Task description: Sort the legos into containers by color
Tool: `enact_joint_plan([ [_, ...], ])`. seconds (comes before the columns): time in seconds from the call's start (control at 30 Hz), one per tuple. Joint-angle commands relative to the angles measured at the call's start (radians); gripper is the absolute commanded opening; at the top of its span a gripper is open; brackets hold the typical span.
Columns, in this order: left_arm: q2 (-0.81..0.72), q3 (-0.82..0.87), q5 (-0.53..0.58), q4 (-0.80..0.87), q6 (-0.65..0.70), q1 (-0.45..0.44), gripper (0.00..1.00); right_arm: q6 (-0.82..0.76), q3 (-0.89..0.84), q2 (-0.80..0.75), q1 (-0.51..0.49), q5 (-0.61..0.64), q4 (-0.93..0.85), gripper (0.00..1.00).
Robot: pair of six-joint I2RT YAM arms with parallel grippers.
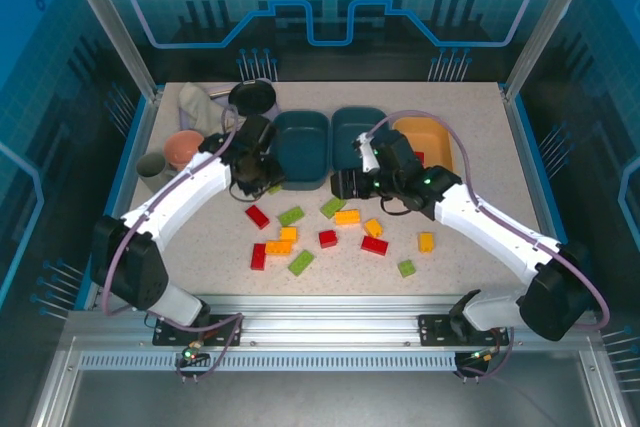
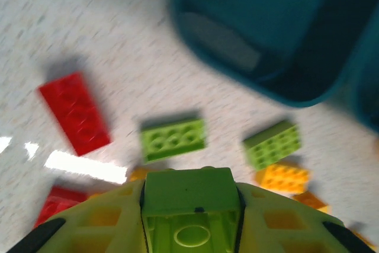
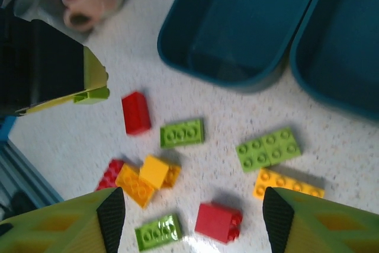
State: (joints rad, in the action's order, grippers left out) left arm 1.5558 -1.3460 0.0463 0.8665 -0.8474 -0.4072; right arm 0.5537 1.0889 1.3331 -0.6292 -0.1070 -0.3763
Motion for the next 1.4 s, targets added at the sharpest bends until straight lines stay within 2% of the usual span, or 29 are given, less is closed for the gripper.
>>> enact_joint_plan([
  [0.0, 0.144, -0.116, -0.005, -0.009, 0.082, 0.033, 0.3, 0.099, 0.009, -0.003, 0.049, -0.049, 0.106, 0.66],
  [0.2, 0.461, -0.413, -0.054, -0.015, 0.124, 0.088, 0.31, 0.133, 0.058, 0.016, 0.094, -0.002, 0.043, 0.67],
  [0.43, 0.753, -0.735, -0.071, 0.062, 0.164, 0.098, 0.32, 0.144, 0.018, -0.018, 0.11, 0.052, -0.042, 0.67],
  [0.63, 0.843, -0.786, -0.094, 0.08, 0.155, 0.1, 0.36, 0.141, -0.012, -0.046, 0.113, 0.103, -0.126, 0.67],
  [0.7, 0.853, -0.787, -0.11, 0.079, 0.153, 0.099, 0.43, 0.141, -0.024, -0.064, 0.118, 0.119, -0.146, 0.67],
  [0.93, 0.806, -0.811, -0.128, 0.08, 0.154, 0.094, 0.61, 0.083, -0.023, -0.09, 0.125, 0.189, -0.309, 0.67],
  [1.1, 0.68, -0.793, -0.115, 0.085, 0.147, 0.087, 0.7, -0.019, -0.012, -0.095, 0.122, 0.191, -0.44, 0.66],
  [1.23, 0.483, -0.642, -0.136, 0.025, 0.132, 0.076, 0.73, -0.094, -0.008, -0.056, 0.101, 0.167, -0.502, 0.66],
  [1.37, 0.229, -0.356, -0.219, -0.097, 0.106, 0.056, 0.75, -0.156, 0.01, 0.05, 0.045, 0.156, -0.53, 0.66],
])
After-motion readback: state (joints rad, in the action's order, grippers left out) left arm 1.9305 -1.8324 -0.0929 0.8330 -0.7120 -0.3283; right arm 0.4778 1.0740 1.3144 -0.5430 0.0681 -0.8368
